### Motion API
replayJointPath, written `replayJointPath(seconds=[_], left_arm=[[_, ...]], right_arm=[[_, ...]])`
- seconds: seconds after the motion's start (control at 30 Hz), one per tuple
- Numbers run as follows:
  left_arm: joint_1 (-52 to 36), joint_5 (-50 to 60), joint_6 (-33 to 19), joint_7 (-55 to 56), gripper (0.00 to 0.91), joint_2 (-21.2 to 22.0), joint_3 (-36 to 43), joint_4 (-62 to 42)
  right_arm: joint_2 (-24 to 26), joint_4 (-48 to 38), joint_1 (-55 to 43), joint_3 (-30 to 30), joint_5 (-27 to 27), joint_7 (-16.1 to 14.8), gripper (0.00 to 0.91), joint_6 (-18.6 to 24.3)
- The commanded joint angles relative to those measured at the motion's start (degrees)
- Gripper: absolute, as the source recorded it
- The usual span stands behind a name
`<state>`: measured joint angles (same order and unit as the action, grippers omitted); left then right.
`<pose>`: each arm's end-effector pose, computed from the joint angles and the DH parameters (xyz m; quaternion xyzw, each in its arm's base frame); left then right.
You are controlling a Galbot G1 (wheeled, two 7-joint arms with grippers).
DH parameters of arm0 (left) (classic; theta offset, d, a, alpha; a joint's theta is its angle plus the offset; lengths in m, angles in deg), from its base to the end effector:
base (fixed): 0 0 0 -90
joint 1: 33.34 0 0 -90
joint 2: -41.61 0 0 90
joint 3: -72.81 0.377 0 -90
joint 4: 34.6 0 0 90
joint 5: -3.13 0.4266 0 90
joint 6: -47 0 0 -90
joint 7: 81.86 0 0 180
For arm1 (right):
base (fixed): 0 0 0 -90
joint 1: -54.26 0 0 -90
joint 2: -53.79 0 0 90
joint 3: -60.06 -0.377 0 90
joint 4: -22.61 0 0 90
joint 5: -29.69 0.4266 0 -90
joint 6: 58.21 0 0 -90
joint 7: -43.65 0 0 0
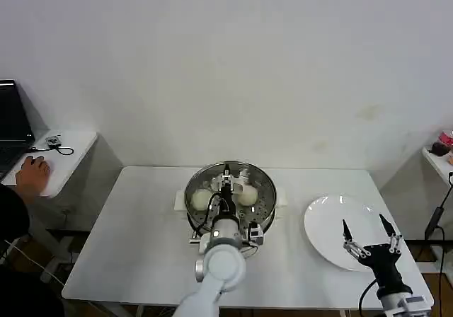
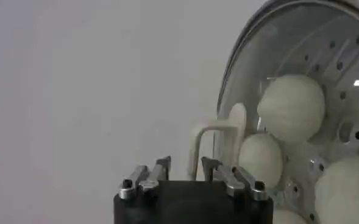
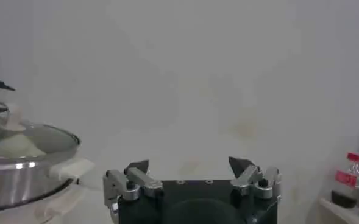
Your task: Take steamed baozi put them in steamer then cover it.
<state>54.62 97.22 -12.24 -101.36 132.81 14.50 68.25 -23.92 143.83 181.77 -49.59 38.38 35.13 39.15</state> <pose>0.3636 -0.2244 -0.2647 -0.0339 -0.7321 -0.6800 0.0198 0.1957 -0.1530 -0.3093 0.0021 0.9930 -0.1155 0.0258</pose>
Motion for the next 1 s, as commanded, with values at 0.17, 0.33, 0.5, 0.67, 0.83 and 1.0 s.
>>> replayJointPath(seconds=[0.17,0.33,0.5,0.67,0.83,1.0], left_arm=[[5.4,-2.9,-0.6,-0.1,0.907,-5.4,1.3,11.0],[8.8,-7.6,-1.9,1.8,0.907,-8.3,0.4,16.8],[12.8,-20.1,-6.6,12.2,0.907,-11.4,-4.3,22.5],[16.9,-58.9,-24.3,27.7,0.907,-13.0,-12.6,21.2],[22.8,-89.8,-27.3,37.6,0.907,-11.6,-18.5,20.7],[28.3,-94.5,-27.6,39.0,0.907,-11.9,-23.2,21.0]], right_arm=[[0.0,0.0,0.2,0.0,0.0,0.1,0.907,0.0],[-0.1,-0.1,0.2,0.2,-0.1,0.1,0.907,0.0],[0.0,-0.2,0.5,0.6,-0.3,0.1,0.907,0.1],[0.4,-0.1,1.1,1.2,-0.3,0.4,0.907,-0.3],[1.2,0.3,1.9,1.3,0.1,0.3,0.907,-0.3],[2.5,0.4,2.3,1.1,0.7,0.3,0.907,-0.6]])
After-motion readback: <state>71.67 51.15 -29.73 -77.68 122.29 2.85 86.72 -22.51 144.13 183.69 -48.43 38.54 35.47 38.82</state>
